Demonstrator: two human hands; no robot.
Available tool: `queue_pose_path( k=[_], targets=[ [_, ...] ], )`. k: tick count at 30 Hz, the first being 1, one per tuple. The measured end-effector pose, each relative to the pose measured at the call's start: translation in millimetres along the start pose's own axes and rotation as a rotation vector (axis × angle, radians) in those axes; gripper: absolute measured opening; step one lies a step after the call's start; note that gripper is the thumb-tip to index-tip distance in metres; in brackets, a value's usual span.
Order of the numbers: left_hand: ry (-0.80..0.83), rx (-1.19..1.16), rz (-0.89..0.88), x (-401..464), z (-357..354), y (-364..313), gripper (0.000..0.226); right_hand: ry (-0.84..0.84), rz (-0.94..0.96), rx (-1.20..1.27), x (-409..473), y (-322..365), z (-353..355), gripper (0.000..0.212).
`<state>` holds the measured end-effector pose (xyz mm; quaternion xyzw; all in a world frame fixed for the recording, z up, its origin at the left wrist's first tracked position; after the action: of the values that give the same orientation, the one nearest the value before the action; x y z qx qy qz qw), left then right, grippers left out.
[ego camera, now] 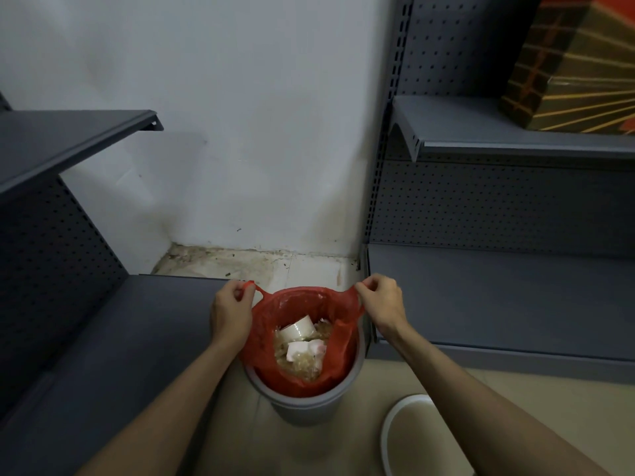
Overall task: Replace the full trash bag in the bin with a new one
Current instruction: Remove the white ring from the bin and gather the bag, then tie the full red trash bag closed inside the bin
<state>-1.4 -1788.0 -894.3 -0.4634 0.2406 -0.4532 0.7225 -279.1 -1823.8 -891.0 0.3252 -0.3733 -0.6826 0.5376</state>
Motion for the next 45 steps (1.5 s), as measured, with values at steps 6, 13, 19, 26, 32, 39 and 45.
queue_pose_path(
  k=[6,13,19,26,32,39,45],
  targets=[
    [-0.016,-0.068,-0.035,1,1,-16,0.023,0.015,-0.005,0.28,2,9,-17,0.021],
    [0.122,-0.219,-0.148,-2,-11,-47,0.011,0.041,0.063,0.441,-5,25,-30,0.016],
    [0.317,-0.329,-0.191,-11,-42,-51,0.01,0.152,0.139,0.409,-12,35,-41,0.009],
    [0.433,-0.049,-0.29,-23,-63,-51,0.024,0.394,0.063,0.464,-27,37,-57,0.018],
    [0.542,0.024,-0.283,-23,-63,-45,0.036,0.452,-0.019,0.564,-30,29,-65,0.017],
    [0.502,-0.015,-0.268,-30,-58,-37,0.025,0.455,-0.006,0.551,-32,27,-72,0.023],
    [0.428,-0.137,-0.14,-26,-53,-23,0.018,0.436,-0.059,0.568,-28,21,-74,0.028]
  ],
)
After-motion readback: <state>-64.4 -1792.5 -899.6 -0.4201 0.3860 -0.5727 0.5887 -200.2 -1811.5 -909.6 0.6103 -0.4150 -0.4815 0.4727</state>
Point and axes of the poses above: each hand's wrist, its own x-axis towards the middle knuckle, its own z-axis out of the back of the hand, y = z × x, the point moved 4 cm from there along x, towards the middle knuckle, and after that the axes turned 2 degrees about y, right-handed, at the moved point
